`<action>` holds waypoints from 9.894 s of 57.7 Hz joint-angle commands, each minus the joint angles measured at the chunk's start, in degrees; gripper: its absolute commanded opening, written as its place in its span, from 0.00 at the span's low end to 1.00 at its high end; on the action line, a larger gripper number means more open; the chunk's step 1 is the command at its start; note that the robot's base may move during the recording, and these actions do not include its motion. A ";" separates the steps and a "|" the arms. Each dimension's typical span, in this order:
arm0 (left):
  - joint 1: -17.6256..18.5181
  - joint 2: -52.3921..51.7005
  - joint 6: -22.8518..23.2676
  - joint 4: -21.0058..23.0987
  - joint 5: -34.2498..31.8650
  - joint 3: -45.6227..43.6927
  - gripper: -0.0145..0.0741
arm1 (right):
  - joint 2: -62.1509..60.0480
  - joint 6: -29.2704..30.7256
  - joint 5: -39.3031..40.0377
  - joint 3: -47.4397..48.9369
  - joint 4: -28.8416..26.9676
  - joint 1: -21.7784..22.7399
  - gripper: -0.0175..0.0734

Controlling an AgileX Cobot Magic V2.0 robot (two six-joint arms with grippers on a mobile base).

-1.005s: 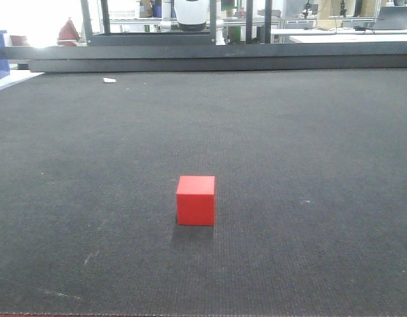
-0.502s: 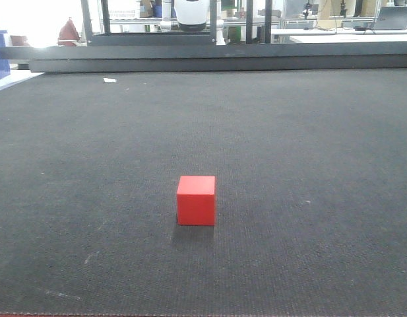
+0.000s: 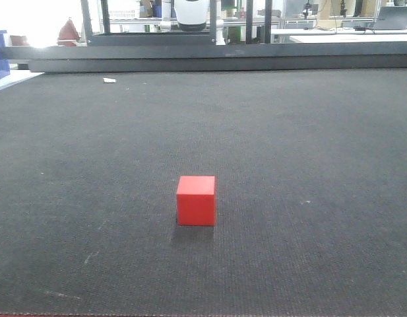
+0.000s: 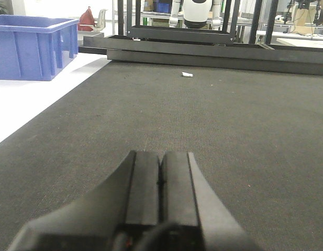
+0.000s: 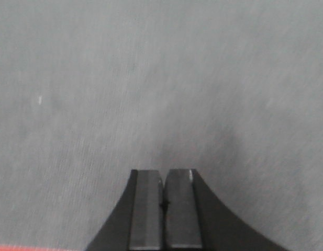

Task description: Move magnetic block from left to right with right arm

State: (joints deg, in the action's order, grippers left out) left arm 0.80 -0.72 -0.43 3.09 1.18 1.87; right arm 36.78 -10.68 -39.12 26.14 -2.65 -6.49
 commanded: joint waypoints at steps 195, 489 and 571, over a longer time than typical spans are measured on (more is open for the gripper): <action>-0.10 -0.66 0.43 0.15 -4.78 0.46 0.02 | 65.01 -26.99 -25.11 63.45 8.05 -38.17 0.46; -0.10 -0.66 0.43 0.15 -4.78 0.46 0.02 | -28.23 10.68 34.53 -6.37 4.55 1.85 0.46; -0.10 -0.66 0.43 0.15 -4.78 0.46 0.02 | -28.23 10.68 34.53 -6.37 4.55 1.85 0.46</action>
State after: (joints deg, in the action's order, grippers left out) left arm 0.80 -0.72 -0.43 3.09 1.18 1.87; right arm 8.01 -0.55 -9.51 18.15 1.29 -4.97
